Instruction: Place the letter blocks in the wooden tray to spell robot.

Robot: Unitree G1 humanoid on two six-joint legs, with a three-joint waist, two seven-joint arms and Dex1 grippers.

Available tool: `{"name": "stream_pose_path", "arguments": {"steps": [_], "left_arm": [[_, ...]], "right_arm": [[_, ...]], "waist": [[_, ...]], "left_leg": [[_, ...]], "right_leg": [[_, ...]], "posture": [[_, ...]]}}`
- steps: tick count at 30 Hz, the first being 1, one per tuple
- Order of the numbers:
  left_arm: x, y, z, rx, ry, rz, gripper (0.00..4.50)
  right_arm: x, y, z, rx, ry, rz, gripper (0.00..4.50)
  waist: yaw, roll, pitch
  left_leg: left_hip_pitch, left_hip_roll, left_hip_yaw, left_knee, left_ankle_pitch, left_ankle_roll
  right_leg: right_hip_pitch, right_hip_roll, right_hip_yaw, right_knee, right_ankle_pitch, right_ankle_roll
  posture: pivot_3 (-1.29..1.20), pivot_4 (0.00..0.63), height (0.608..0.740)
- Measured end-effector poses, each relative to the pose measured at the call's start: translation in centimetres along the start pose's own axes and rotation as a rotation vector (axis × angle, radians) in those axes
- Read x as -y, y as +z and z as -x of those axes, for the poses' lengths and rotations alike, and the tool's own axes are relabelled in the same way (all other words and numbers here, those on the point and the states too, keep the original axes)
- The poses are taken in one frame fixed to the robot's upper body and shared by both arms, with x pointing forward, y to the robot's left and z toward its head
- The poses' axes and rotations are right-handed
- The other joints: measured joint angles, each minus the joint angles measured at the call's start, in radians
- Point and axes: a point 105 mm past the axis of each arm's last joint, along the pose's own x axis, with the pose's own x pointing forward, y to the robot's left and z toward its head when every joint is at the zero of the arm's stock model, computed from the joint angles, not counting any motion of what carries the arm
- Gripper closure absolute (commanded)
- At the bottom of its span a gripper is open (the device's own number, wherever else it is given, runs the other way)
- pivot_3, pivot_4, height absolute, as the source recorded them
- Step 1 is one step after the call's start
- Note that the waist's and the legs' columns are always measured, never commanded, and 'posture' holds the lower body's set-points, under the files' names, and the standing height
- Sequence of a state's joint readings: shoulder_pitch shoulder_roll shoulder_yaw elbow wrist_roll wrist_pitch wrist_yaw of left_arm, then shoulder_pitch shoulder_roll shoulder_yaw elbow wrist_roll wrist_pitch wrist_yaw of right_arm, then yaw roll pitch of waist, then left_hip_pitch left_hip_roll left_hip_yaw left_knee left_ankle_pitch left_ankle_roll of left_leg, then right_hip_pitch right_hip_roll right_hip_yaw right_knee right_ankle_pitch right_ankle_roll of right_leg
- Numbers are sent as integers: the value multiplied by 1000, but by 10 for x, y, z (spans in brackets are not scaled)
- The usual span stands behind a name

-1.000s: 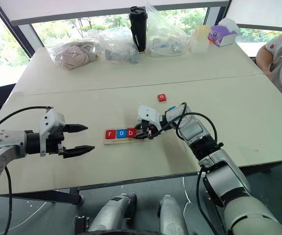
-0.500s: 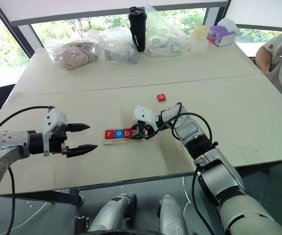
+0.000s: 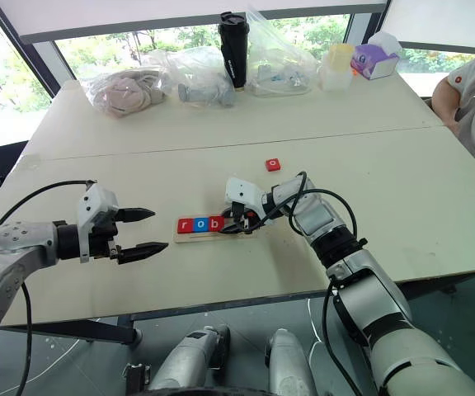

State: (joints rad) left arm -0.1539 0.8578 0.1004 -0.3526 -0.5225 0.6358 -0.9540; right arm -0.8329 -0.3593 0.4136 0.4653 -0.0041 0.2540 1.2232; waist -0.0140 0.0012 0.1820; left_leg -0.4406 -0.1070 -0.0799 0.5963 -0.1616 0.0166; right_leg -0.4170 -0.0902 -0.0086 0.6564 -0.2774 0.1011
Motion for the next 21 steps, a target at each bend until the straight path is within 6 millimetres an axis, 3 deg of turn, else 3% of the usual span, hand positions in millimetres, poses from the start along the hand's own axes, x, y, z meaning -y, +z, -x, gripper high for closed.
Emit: {"name": "stream_pose_path", "arguments": {"steps": [3, 4, 7, 11, 14, 16, 18, 21], "left_arm": [[0, 2, -1, 11, 0, -13, 0], [0, 2, -1, 12, 0, -14, 0], [-2, 1, -1, 7, 4, -13, 0], [-2, 1, -1, 7, 5, -11, 0], [0, 1, -2, 18, 0, -3, 0], [2, 3, -3, 31, -12, 4, 0], [4, 6, -3, 46, -22, 8, 0], [5, 13, -6, 74, -40, 16, 0]], "right_arm": [[0, 0, 0, 1, 1, -4, 820], [0, 0, 0, 1, 1, -4, 516], [4, 5, 5, 32, -24, -42, 516], [12, 32, 21, 149, -94, -49, 516], [22, 60, 56, 313, -198, -98, 516], [26, 69, 84, 395, -268, -135, 516], [30, 60, 103, 413, -345, -188, 516], [34, 19, 118, 302, -472, -238, 516]], "waist": [[-1, 0, 0], [-1, 0, 0], [0, 0, 0], [0, 0, 0], [5, 0, 0], [8, 0, 0], [9, -1, 0], [6, -1, 0]], "left_leg": [[0, 0, 0, 0, 0, 0], [0, 0, 0, 0, 0, 0], [0, 0, 0, 0, 0, 0], [-1, 0, 0, 0, 0, 0], [-2, 0, 0, 0, 0, 0], [-2, 0, 0, 0, 0, 0], [-2, 0, 0, 0, 0, 0], [-2, 0, 0, 0, 0, 0]], "right_leg": [[0, 0, 0, 0, 0, 0], [0, 0, 0, 0, 0, 0], [-1, 0, 0, 0, 0, 0], [-1, 0, 0, 0, 0, 0], [-2, 0, 0, 0, 0, 0], [-1, -1, 0, 0, 0, 0], [-1, -1, 1, -1, 0, 0], [1, -1, 1, -1, 0, 0]], "posture": [[0, 150, 740], [0, 150, 740], [0, 150, 740], [0, 150, 740], [0, 150, 740], [0, 150, 740], [0, 150, 740], [0, 150, 740]]}}
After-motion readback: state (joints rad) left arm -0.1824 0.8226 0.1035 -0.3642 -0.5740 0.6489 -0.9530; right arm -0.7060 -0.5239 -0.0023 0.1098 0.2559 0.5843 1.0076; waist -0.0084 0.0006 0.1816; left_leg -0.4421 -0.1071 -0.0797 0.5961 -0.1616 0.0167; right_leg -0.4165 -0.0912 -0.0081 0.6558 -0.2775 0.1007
